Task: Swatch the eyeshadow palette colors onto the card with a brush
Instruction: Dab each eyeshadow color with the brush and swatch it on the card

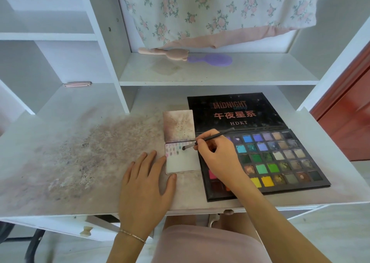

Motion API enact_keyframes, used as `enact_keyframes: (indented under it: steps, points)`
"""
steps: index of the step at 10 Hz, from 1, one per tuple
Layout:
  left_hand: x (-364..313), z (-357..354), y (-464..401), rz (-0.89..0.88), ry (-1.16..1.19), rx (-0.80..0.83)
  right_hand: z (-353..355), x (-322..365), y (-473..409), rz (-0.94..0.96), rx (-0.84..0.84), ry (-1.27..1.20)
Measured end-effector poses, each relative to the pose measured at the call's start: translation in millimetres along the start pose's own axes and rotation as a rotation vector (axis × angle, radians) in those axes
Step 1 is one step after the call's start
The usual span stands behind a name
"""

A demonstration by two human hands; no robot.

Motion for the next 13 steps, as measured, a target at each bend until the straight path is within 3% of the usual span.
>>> enact_keyframes:
  steps: [3,13]
  points:
    - [0.3,-1.3,0.0,0.004,-0.009,0.008,-5.4,-1.6,0.9,-0.01,0.077,-0.015]
    - [-0.9,-0.3,0.5,0.003,0.001,-0.001,-5.2,-1.7,1.7,-0.004,0.092,0.017]
Point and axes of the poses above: each hand's wrist, its own y-axis away from the middle knuckle, its own z-axis out of the back of the hand, x = y × z, the point moved 6 cm from there along -y, towards the middle knuckle, and after that the axes turned 9 degrees about z, right-handed, at the moved point
